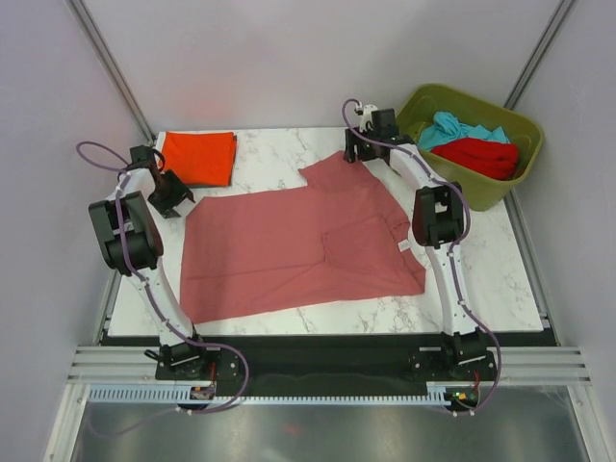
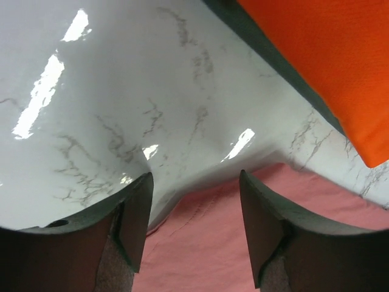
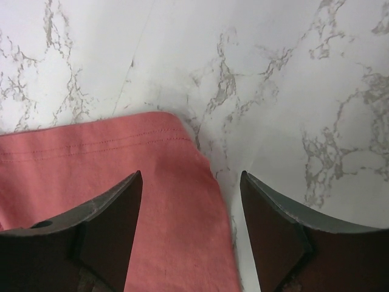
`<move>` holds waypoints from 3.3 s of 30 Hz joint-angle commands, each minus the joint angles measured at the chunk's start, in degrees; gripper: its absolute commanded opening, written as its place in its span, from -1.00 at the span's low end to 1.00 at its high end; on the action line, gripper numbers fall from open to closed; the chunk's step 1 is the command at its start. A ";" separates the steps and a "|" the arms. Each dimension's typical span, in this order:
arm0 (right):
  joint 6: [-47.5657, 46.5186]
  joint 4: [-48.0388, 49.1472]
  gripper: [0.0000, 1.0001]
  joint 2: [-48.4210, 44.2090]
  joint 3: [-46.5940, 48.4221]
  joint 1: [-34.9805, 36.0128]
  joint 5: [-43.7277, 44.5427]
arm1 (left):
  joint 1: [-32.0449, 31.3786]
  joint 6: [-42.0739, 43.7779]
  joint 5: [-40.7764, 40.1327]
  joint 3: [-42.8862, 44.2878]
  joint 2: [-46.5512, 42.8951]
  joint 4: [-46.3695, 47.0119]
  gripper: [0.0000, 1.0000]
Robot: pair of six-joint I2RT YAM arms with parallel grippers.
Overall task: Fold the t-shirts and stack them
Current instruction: Fold the tshirt
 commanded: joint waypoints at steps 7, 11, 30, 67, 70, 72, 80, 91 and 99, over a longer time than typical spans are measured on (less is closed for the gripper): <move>2.13 6.16 -0.39 2.24 1.77 0.30 -4.87 | -2.40 4.20 3.48 5.78 3.44 0.40 -0.31; 2.66 7.84 -1.00 1.10 1.15 0.21 -2.68 | -2.31 4.82 3.65 6.83 3.18 -0.30 -0.95; 2.84 18.73 -1.00 -14.28 -15.02 1.09 -9.35 | -4.77 3.75 -9.87 1.04 -3.77 -0.83 -0.23; -0.95 28.14 -1.00 -45.47 -57.45 2.50 3.74 | -9.08 3.32 -18.93 -11.18 -15.98 -1.27 -0.96; -0.86 28.58 -1.00 -48.82 -61.15 2.50 4.97 | -9.08 3.15 -20.34 -13.02 -18.00 -1.36 -0.95; -0.42 28.50 -1.00 -51.01 -62.48 2.50 6.37 | -9.08 3.23 -20.78 -14.25 -19.67 -1.36 -0.95; 3.62 27.70 -1.00 -58.21 -70.56 2.50 7.87 | -9.08 2.97 -18.94 -18.38 -23.89 -1.97 -0.96; 8.63 23.93 -1.00 -67.88 -80.23 2.41 12.00 | -9.08 0.95 -11.02 -25.32 -30.83 -2.15 -0.96; 9.16 19.62 -1.00 -74.04 -85.68 2.50 12.97 | -9.08 0.51 -14.19 -29.64 -34.35 -3.55 -0.95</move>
